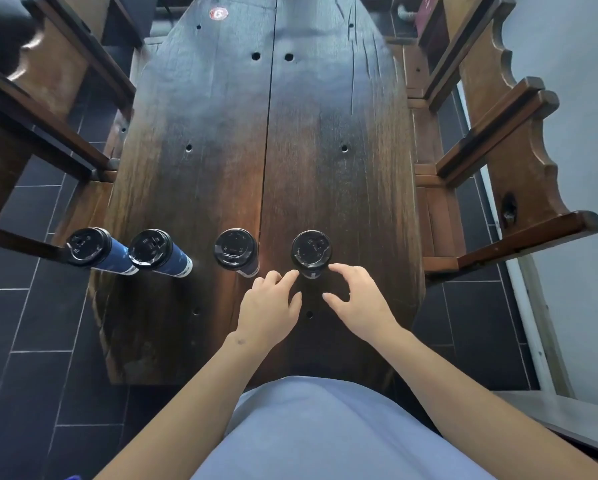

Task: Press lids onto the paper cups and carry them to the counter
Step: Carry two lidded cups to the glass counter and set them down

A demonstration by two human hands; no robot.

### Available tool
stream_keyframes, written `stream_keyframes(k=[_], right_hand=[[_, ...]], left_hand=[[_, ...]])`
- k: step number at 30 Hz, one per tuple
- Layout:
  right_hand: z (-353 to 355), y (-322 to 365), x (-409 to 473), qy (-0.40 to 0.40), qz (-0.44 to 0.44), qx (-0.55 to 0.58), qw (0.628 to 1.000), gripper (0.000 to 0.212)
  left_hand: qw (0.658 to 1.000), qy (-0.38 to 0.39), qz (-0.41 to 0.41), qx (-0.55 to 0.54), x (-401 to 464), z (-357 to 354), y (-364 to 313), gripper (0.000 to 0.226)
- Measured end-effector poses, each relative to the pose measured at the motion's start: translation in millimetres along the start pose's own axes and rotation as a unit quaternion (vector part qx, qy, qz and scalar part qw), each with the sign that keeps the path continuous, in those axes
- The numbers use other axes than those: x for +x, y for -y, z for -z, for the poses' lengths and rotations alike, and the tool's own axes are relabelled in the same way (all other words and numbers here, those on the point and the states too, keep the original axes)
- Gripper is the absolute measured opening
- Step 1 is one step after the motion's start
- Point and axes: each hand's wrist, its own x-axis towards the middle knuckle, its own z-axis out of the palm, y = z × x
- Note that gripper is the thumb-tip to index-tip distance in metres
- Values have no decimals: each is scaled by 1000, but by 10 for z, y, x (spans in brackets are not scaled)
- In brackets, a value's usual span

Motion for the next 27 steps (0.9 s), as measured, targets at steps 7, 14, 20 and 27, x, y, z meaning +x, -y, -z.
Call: stream_keyframes(k=[7,14,20,27], right_hand=[[-398,-41,-307,92,64,-40,993,43],[-778,366,-476,119,113,-53,985,43],[-1389,836,-745,116,108,-59,986,43],[-2249,1609,-1174,102,118,-48,987,42]], left_hand=[[995,3,73,60,-530,-68,166,49],[988,-22,154,17,-1037,80,817,48],[980,-65,179,-52,-1620,248,1683,48],[979,-83,170,-78,-2372,448,2536,48]])
